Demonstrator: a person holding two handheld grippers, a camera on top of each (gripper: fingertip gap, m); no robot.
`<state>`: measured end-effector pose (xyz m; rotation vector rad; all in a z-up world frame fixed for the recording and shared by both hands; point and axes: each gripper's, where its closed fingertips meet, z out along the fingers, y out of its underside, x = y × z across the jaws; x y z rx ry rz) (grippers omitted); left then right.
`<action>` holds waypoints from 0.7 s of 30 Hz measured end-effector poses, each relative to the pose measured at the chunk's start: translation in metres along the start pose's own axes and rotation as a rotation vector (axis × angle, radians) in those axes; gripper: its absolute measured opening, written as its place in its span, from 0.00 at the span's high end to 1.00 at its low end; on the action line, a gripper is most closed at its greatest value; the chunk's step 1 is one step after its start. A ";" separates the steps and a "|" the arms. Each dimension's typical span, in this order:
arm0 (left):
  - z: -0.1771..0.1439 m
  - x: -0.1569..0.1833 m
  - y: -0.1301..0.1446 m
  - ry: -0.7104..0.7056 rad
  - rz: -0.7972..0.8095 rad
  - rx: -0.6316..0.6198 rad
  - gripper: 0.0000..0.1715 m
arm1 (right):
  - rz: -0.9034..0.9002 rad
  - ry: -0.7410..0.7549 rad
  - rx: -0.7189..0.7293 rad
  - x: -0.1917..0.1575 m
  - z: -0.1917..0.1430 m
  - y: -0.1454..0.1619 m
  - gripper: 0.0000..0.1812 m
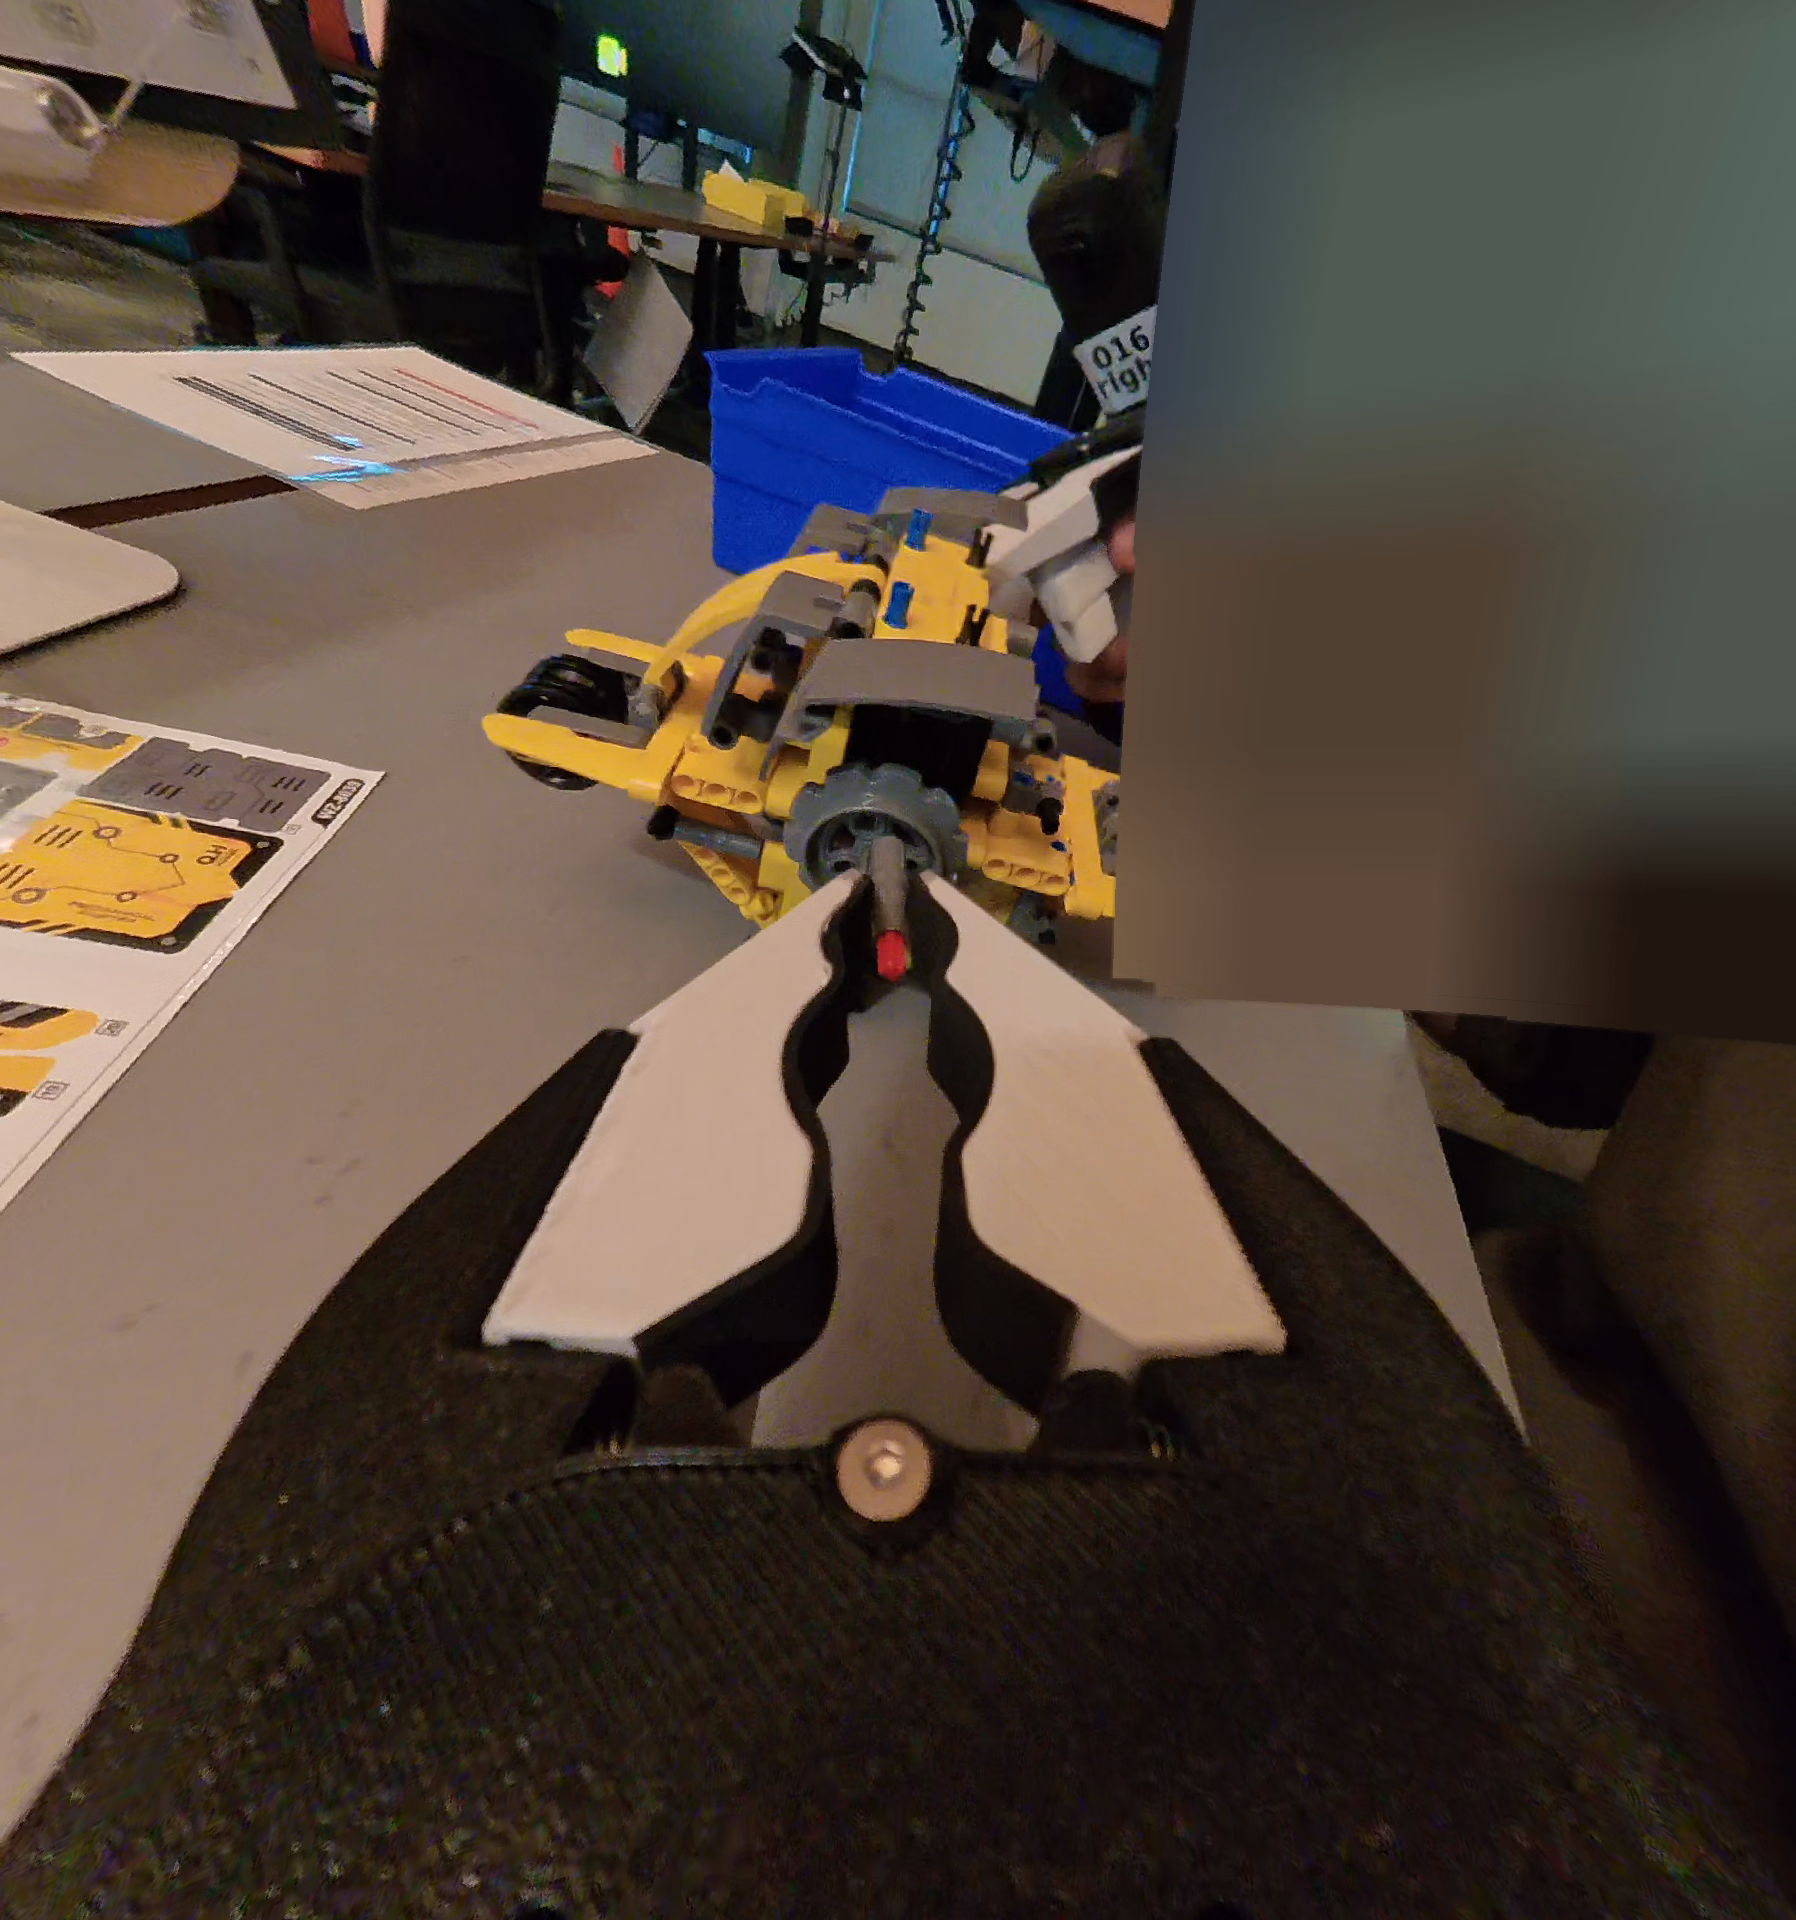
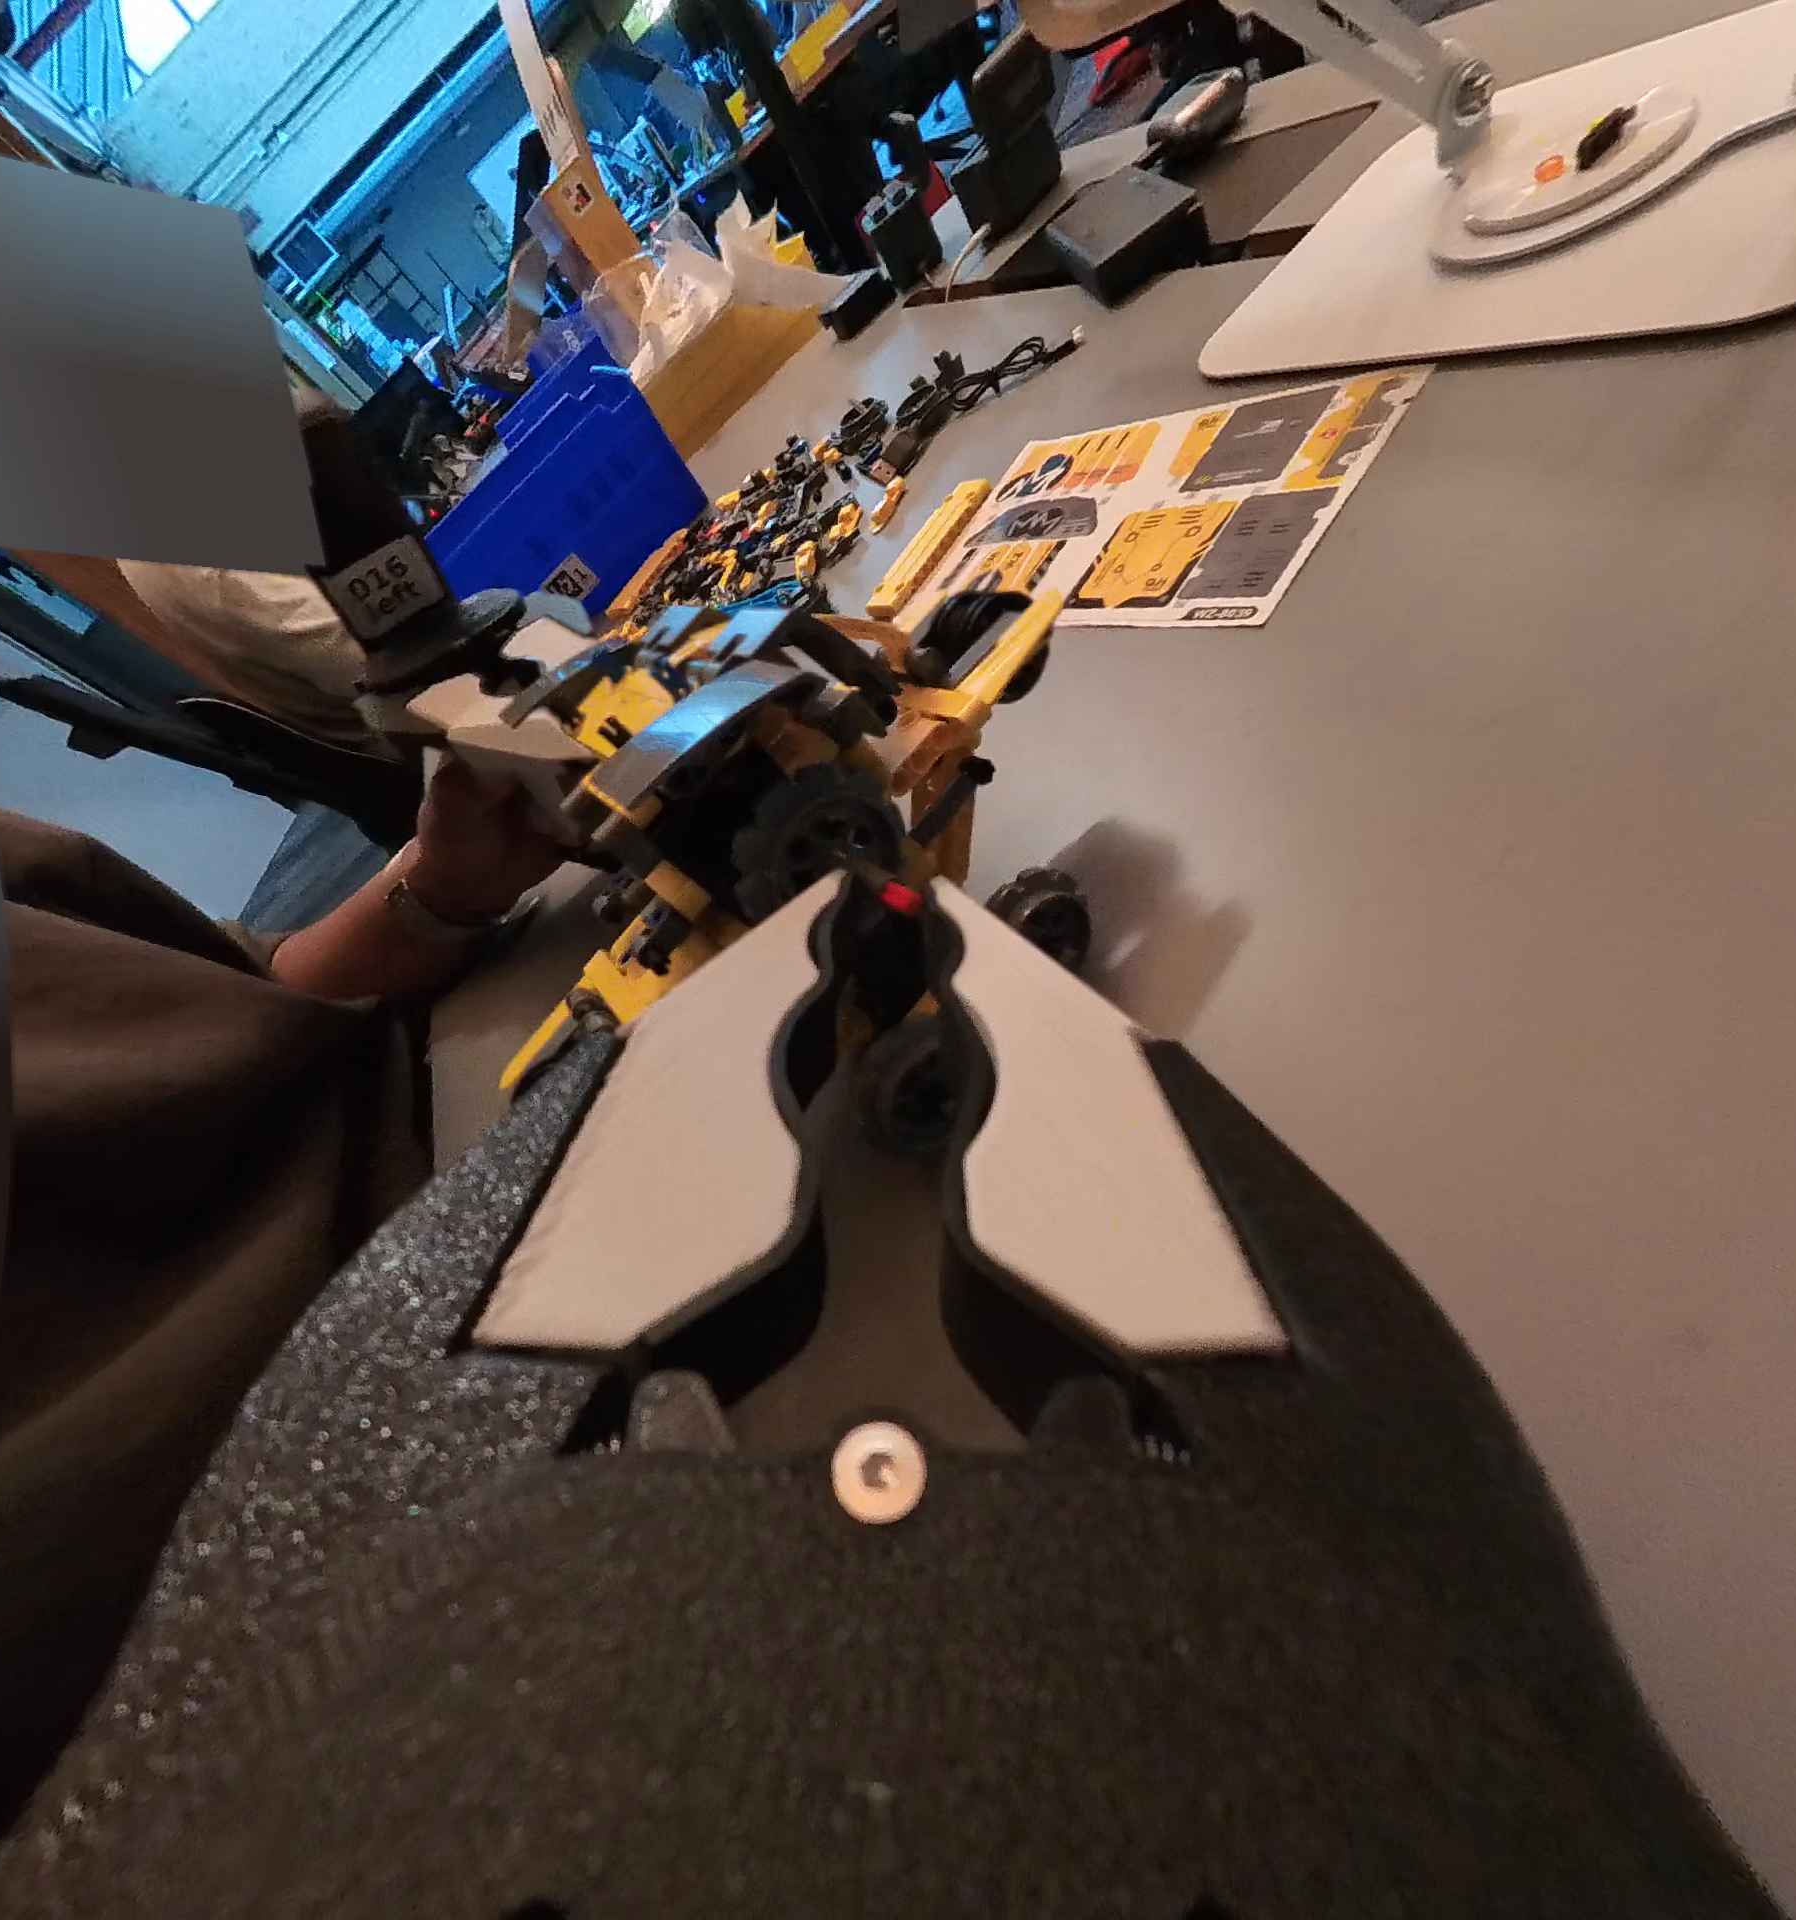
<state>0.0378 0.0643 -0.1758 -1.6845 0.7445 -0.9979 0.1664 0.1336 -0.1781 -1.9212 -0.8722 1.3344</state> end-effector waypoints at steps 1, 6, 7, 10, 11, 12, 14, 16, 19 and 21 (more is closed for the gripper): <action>-0.002 -0.003 0.000 0.003 -0.015 0.003 0.98 | -0.001 0.008 -0.001 0.000 0.000 0.000 0.94; -0.009 -0.012 -0.002 0.046 -0.056 -0.009 0.98 | -0.010 0.026 -0.003 0.003 0.001 0.001 0.93; -0.009 -0.010 -0.004 0.076 -0.066 0.001 0.98 | -0.011 0.026 -0.007 0.003 0.001 0.001 0.93; -0.006 -0.007 -0.004 0.132 -0.091 -0.003 0.98 | -0.020 0.020 -0.029 0.001 0.000 0.005 0.93; -0.005 -0.008 -0.001 0.133 -0.086 -0.023 0.98 | -0.022 0.010 -0.042 -0.001 0.000 0.006 0.93; -0.004 -0.009 0.001 0.126 -0.077 -0.037 0.98 | -0.025 -0.002 -0.055 -0.004 0.000 0.009 0.94; -0.005 -0.009 0.001 0.127 -0.067 -0.042 0.98 | -0.035 -0.018 -0.072 -0.008 -0.001 0.011 0.95; -0.006 -0.011 0.000 0.127 -0.068 -0.042 0.98 | -0.052 -0.011 -0.067 -0.008 -0.001 0.010 0.95; -0.006 -0.011 0.001 0.143 -0.097 -0.033 0.98 | -0.039 -0.024 -0.065 -0.008 -0.001 0.010 0.95; -0.005 -0.009 0.000 0.169 -0.132 -0.023 0.98 | -0.032 -0.031 -0.068 -0.008 -0.001 0.011 0.95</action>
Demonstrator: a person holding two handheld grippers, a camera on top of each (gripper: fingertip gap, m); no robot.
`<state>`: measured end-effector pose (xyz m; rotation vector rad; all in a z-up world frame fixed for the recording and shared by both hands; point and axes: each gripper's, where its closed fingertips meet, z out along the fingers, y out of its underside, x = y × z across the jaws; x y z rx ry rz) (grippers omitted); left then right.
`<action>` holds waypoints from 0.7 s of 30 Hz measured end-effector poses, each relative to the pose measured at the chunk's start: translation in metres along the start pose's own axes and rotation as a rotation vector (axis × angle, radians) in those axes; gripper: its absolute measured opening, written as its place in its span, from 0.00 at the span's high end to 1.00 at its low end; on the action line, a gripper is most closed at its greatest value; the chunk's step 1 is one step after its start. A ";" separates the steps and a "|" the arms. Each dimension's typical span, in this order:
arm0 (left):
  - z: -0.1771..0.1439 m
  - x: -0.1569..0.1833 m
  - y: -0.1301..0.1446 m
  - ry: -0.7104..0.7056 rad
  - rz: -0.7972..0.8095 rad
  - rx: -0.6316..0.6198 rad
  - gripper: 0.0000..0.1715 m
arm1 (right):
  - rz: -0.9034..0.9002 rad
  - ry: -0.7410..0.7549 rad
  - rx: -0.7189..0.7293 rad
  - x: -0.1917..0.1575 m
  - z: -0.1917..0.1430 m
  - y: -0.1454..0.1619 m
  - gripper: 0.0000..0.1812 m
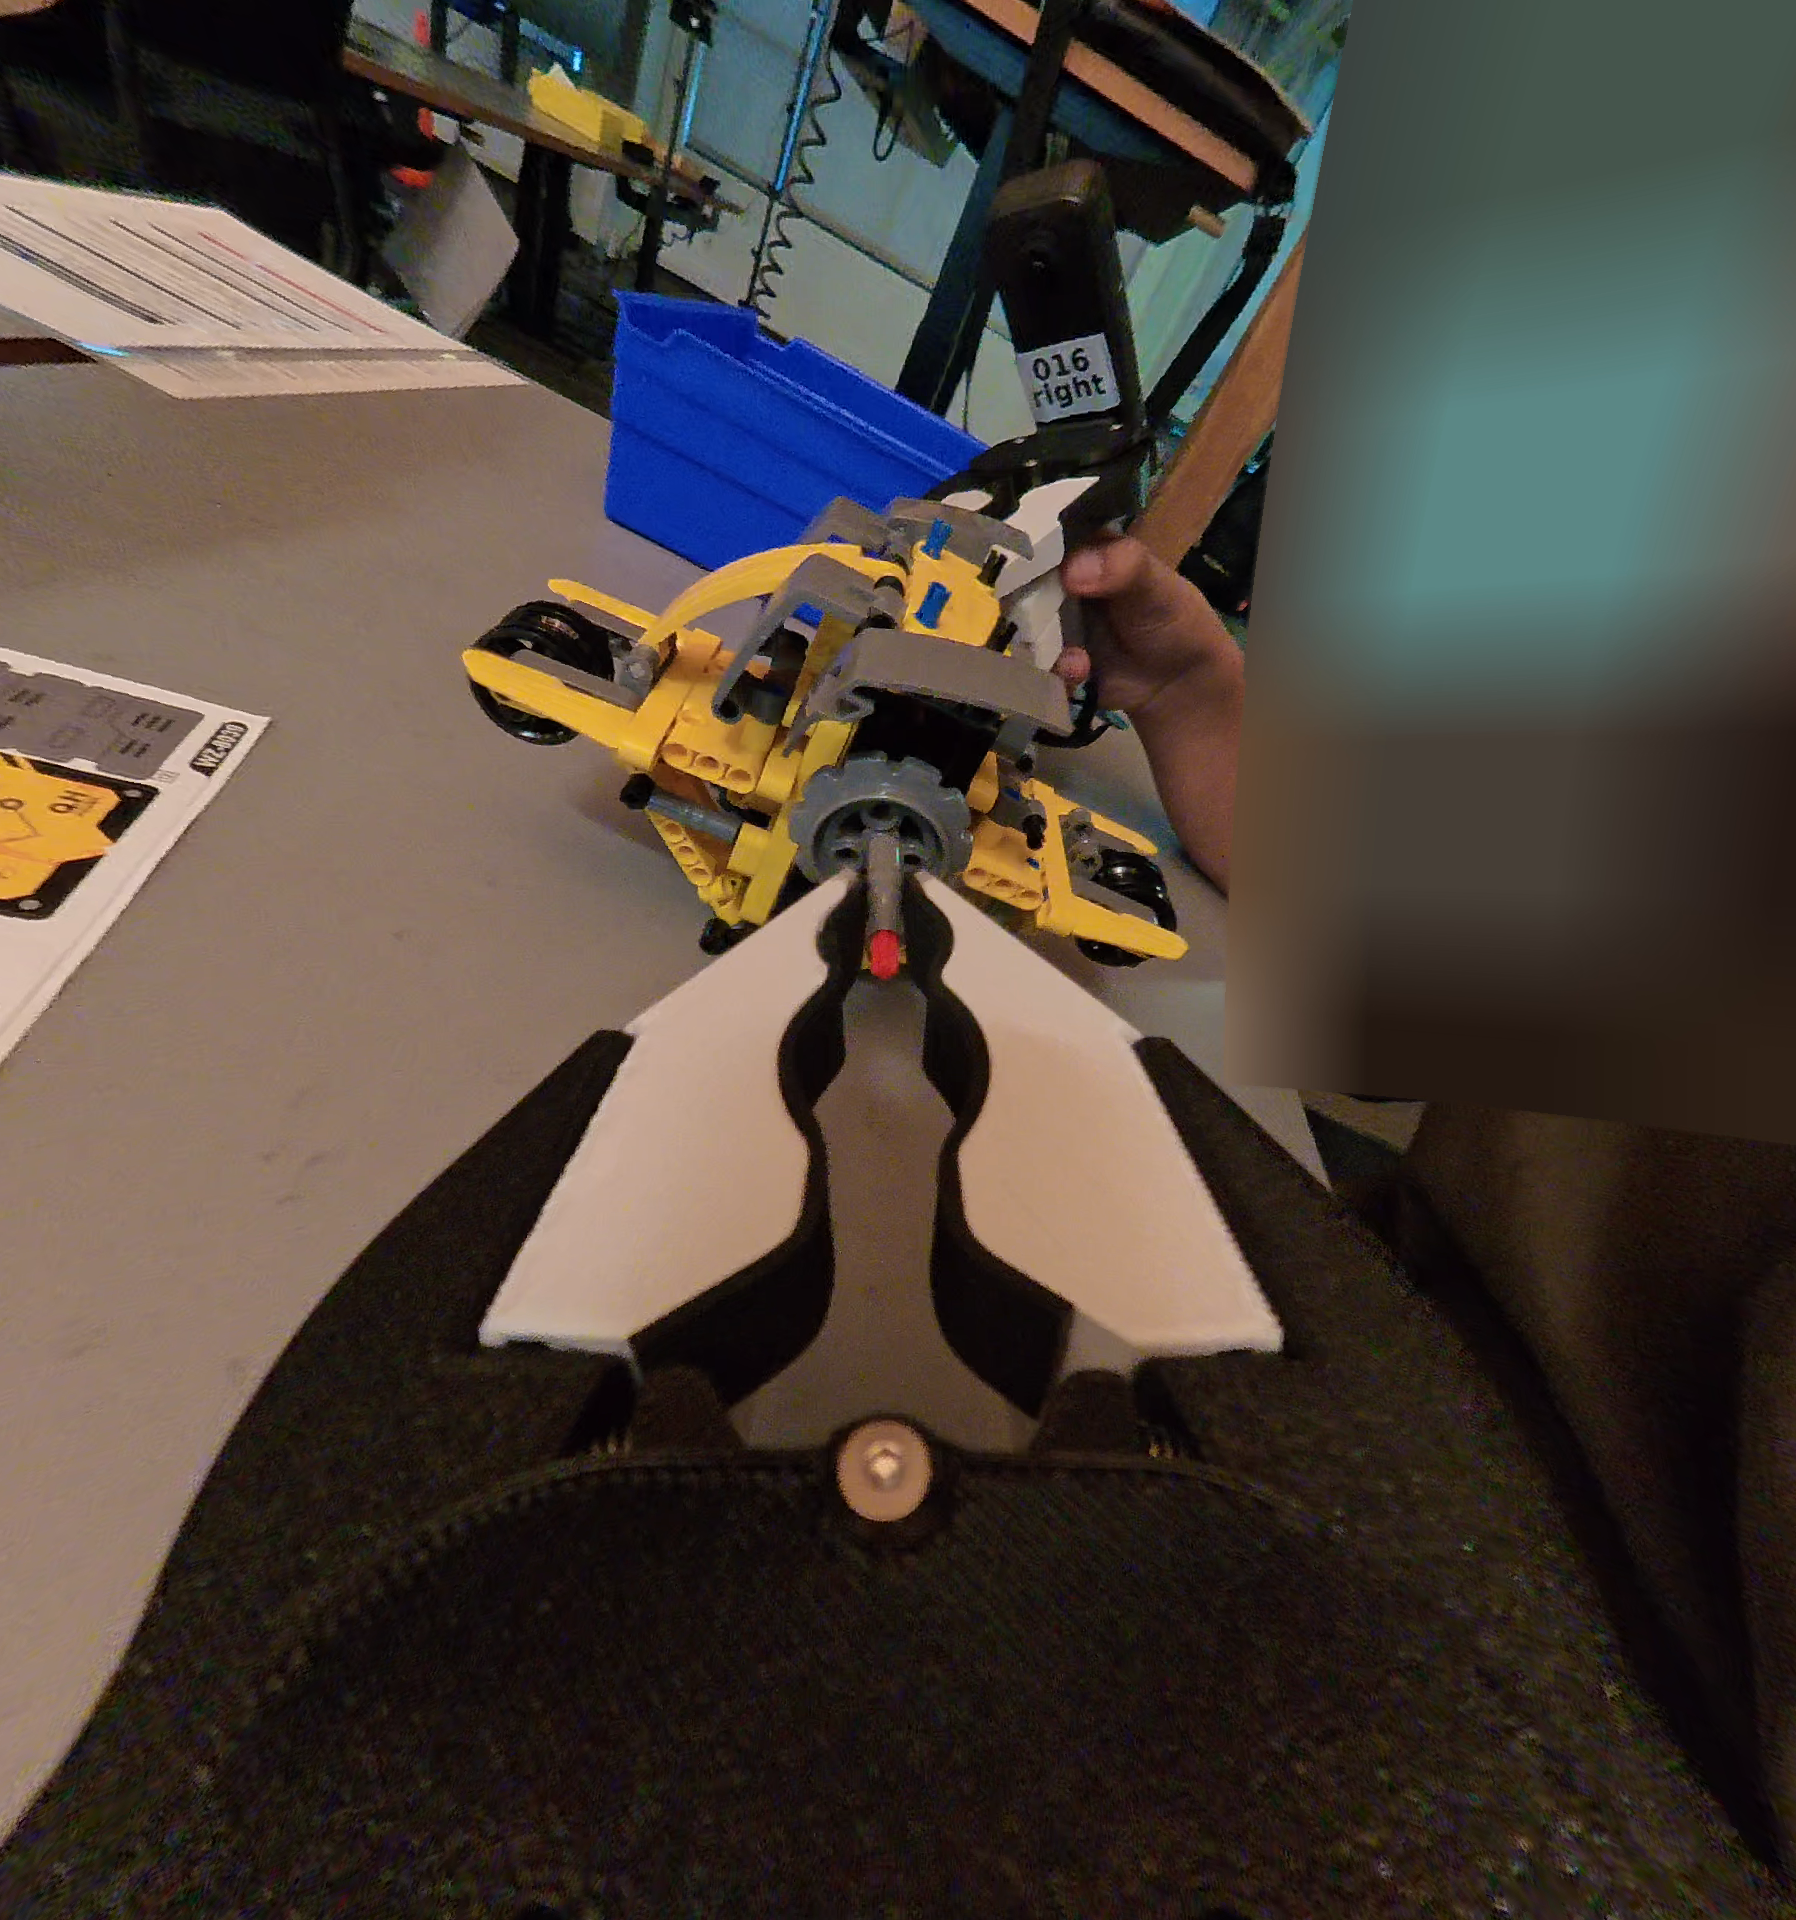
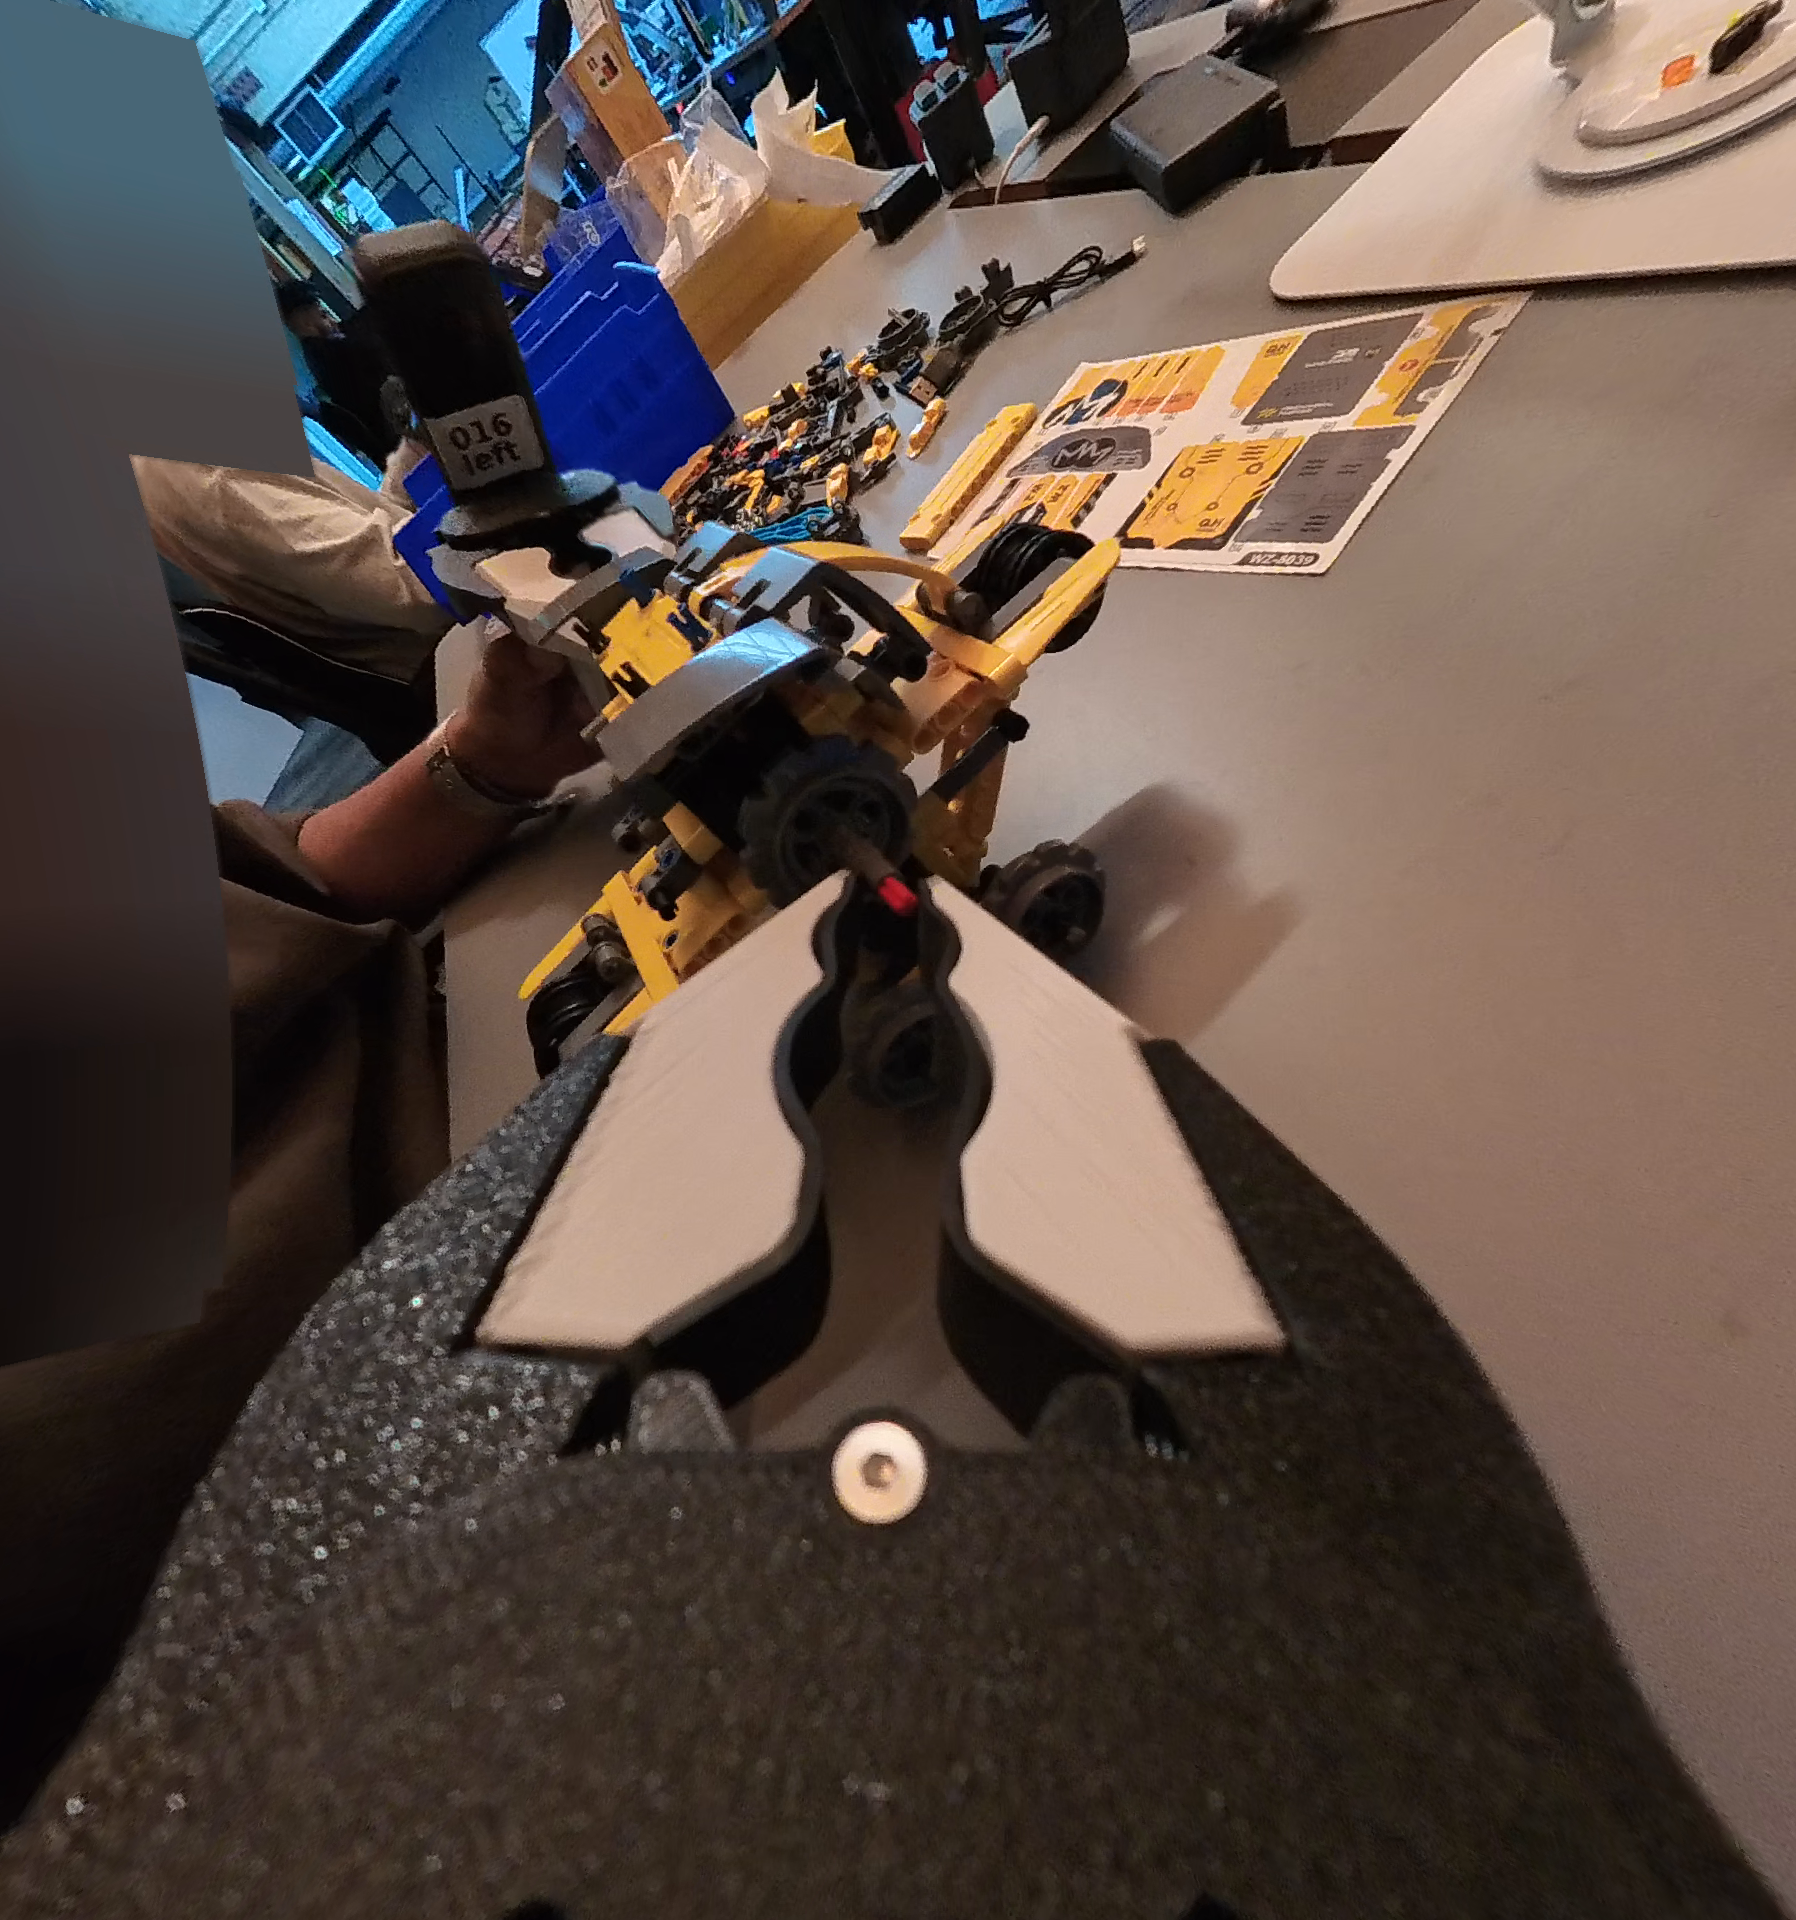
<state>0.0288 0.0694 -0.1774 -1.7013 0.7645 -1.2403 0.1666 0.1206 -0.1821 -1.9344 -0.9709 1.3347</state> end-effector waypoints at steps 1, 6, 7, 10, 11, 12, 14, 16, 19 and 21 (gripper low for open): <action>0.001 0.001 0.001 0.007 -0.006 -0.001 0.98 | 0.000 -0.001 0.000 0.000 0.000 0.000 0.95; 0.003 -0.001 0.004 -0.009 0.009 -0.023 0.98 | -0.001 0.000 0.001 0.000 0.000 0.000 0.95; 0.003 -0.001 0.005 -0.011 0.004 -0.024 0.98 | 0.000 -0.001 0.001 0.000 0.000 0.000 0.95; 0.001 -0.003 0.004 -0.008 -0.014 -0.015 0.98 | 0.001 -0.002 0.001 0.000 0.000 0.000 0.95; 0.001 -0.003 0.004 -0.010 -0.014 -0.016 0.98 | 0.001 -0.001 0.001 0.000 0.000 0.000 0.95; 0.001 -0.003 0.004 -0.012 -0.013 -0.018 0.98 | 0.001 -0.002 0.001 0.000 0.000 0.000 0.95; 0.002 -0.003 0.005 -0.012 -0.011 -0.026 0.98 | 0.002 -0.002 0.002 0.000 0.000 0.000 0.95; 0.003 -0.003 0.006 -0.014 -0.006 -0.034 0.98 | 0.003 -0.003 0.003 0.000 0.000 0.000 0.95; 0.003 -0.003 0.007 -0.018 0.001 -0.043 0.97 | 0.005 -0.005 0.003 0.000 0.000 0.000 0.95; 0.004 -0.002 0.007 -0.019 0.004 -0.042 0.98 | 0.006 -0.006 0.004 0.000 0.000 0.000 0.95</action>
